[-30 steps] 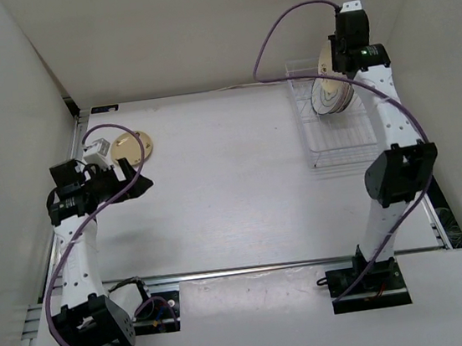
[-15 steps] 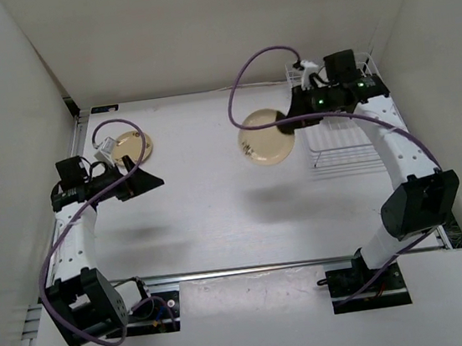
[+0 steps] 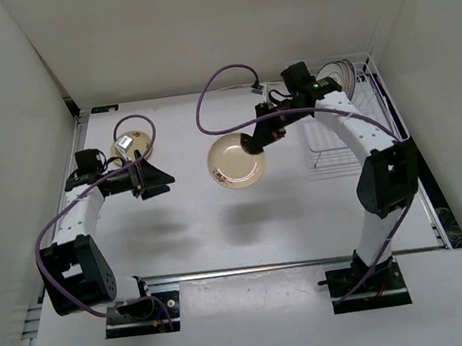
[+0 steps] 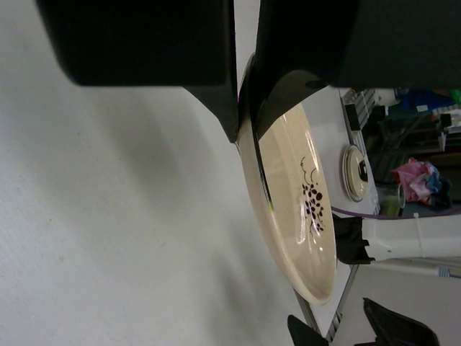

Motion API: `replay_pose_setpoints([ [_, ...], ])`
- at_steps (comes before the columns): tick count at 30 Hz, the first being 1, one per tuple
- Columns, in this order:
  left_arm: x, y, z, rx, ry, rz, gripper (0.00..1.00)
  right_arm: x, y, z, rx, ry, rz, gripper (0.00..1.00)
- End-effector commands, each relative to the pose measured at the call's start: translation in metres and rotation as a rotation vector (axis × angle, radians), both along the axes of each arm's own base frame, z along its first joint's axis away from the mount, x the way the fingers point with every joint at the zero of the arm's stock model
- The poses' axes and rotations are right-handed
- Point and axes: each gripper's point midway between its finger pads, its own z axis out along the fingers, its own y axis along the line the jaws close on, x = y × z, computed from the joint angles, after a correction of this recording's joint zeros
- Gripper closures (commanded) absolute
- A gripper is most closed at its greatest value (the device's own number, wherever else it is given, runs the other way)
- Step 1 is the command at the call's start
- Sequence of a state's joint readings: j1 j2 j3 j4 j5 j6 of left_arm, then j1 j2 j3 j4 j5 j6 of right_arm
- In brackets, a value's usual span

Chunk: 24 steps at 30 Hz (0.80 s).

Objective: Unload the plates from the dish rack

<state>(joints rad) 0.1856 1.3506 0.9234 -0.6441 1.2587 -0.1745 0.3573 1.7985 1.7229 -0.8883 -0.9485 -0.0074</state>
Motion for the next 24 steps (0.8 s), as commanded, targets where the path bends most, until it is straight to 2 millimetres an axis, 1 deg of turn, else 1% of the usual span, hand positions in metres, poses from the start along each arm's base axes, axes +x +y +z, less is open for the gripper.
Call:
replay_pose_setpoints([
  [1, 0.009, -0.002, 0.027, -0.046, -0.085, -0.042, 0.00, -0.001, 0.022, 0.012, 0.068, -0.018, 0.082, 0.99],
  [2, 0.012, -0.001, 0.023, -0.043, -0.060, -0.033, 0.00, -0.003, 0.030, 0.013, 0.072, -0.026, 0.104, 0.99],
  [3, 0.014, -0.003, 0.024, -0.043, -0.063, -0.043, 0.00, -0.004, 0.035, 0.011, 0.070, -0.021, 0.116, 0.99],
  [4, 0.015, -0.002, 0.022, -0.030, -0.061, -0.034, 0.00, -0.001, 0.042, 0.006, 0.068, -0.015, 0.128, 0.99],
  [5, 0.016, -0.005, 0.016, -0.015, -0.044, -0.038, 0.00, -0.006, 0.051, 0.004, 0.067, -0.011, 0.153, 0.99],
  [6, 0.017, -0.010, 0.012, -0.006, -0.042, -0.051, 0.00, -0.005, 0.057, -0.004, 0.059, 0.014, 0.161, 0.99],
  [7, 0.016, -0.012, 0.010, -0.007, -0.033, -0.060, 0.00, -0.007, 0.067, 0.000, 0.075, -0.003, 0.187, 0.99],
  [8, 0.018, -0.011, 0.008, 0.003, -0.031, -0.054, 0.00, -0.008, 0.072, -0.001, 0.074, 0.006, 0.194, 0.99],
  [9, 0.017, -0.015, 0.005, 0.001, -0.019, -0.066, 0.00, -0.006, 0.078, -0.007, 0.072, 0.016, 0.200, 0.99],
  [10, 0.018, -0.014, 0.004, 0.009, -0.018, -0.061, 0.00, -0.008, 0.084, -0.009, 0.071, 0.018, 0.215, 0.99],
  [11, 0.020, -0.014, -0.002, 0.005, 0.006, -0.061, 0.00, -0.004, 0.087, -0.007, 0.080, -0.002, 0.216, 0.99],
  [12, 0.021, -0.013, -0.004, 0.013, 0.007, -0.056, 0.00, -0.005, 0.093, -0.013, 0.074, 0.019, 0.225, 0.99],
  [13, 0.022, -0.013, -0.007, 0.011, 0.021, -0.056, 0.00, -0.010, 0.099, -0.013, 0.080, 0.025, 0.243, 0.99],
  [14, 0.023, -0.013, -0.005, 0.012, 0.012, -0.056, 0.00, -0.005, 0.102, -0.016, 0.082, 0.025, 0.240, 0.99],
  [16, 0.026, -0.012, -0.008, 0.020, 0.013, -0.051, 0.00, -0.011, 0.112, -0.018, 0.082, 0.026, 0.266, 0.99],
  [18, 0.024, -0.012, -0.010, 0.019, 0.022, -0.051, 0.02, -0.009, 0.120, -0.015, 0.093, 0.010, 0.274, 0.99],
  [19, 0.024, -0.012, -0.010, 0.019, 0.022, -0.051, 0.03, -0.011, 0.124, -0.019, 0.088, 0.028, 0.277, 0.99],
  [20, 0.024, -0.012, -0.010, 0.019, 0.022, -0.051, 0.08, -0.007, 0.127, -0.023, 0.089, 0.026, 0.278, 0.99],
  [21, 0.024, -0.012, -0.010, 0.019, 0.022, -0.051, 0.14, -0.012, 0.131, -0.019, 0.098, 0.031, 0.291, 0.99],
  [22, 0.026, -0.012, -0.012, 0.029, 0.015, -0.046, 0.21, -0.008, 0.134, -0.020, 0.103, 0.020, 0.292, 0.99],
  [23, 0.026, -0.012, -0.012, 0.029, 0.015, -0.046, 0.36, -0.011, 0.138, -0.027, 0.096, 0.034, 0.300, 0.99],
  [24, 0.027, -0.011, -0.013, 0.039, 0.016, -0.039, 0.41, -0.014, 0.141, -0.022, 0.101, 0.031, 0.306, 0.99],
])
